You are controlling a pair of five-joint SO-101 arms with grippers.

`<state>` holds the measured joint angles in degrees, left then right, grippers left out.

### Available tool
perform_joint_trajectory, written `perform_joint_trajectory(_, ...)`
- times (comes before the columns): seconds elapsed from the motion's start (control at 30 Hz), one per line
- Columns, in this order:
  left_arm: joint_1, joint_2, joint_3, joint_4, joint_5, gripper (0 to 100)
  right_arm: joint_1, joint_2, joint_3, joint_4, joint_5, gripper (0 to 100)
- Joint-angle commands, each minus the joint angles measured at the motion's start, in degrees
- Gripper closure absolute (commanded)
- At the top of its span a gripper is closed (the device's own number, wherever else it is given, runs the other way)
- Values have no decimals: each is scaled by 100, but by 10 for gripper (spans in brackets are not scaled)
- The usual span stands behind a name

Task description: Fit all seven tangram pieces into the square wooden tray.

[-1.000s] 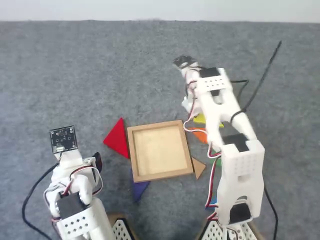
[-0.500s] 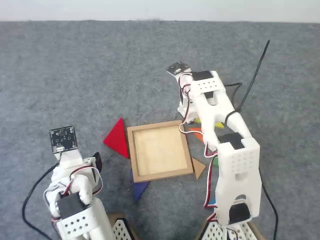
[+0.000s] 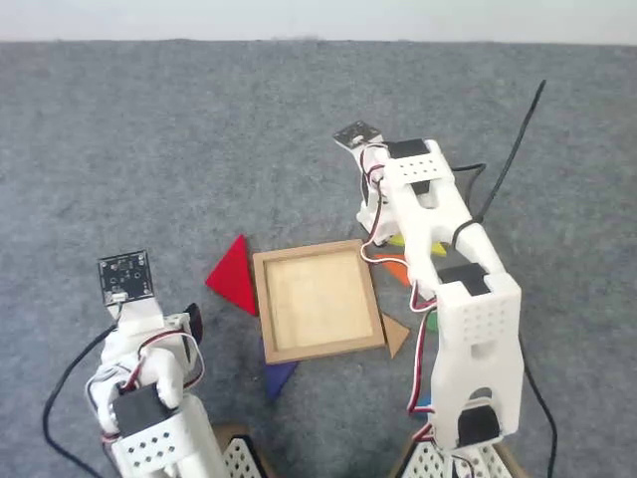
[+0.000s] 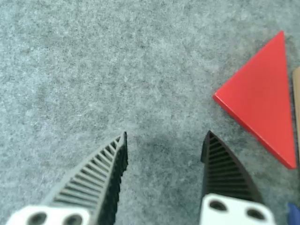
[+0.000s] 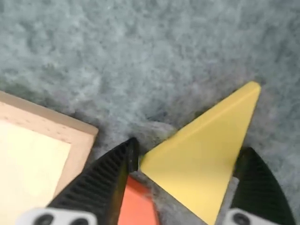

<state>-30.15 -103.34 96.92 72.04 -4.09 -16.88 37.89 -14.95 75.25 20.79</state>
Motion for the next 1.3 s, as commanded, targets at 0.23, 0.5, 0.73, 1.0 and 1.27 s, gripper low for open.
perform_joint_trajectory(0.23,-9,-132,-48,44,70,755,251,40,-141,171,26,718)
perform_joint_trajectory(0.5,-9,-132,-48,44,70,755,251,-374,-141,286,62,721)
perform_joint_trajectory(0.73,-9,-132,-48,44,70,755,-48,-1235,-114,787,79,721)
perform_joint_trajectory(1.0,-9,-132,-48,44,70,755,-1499,-1648,-105,1138,923,719)
perform_joint_trajectory(1.27,-9,-132,-48,44,70,755,-2695,-1648,-105,1130,1969,718)
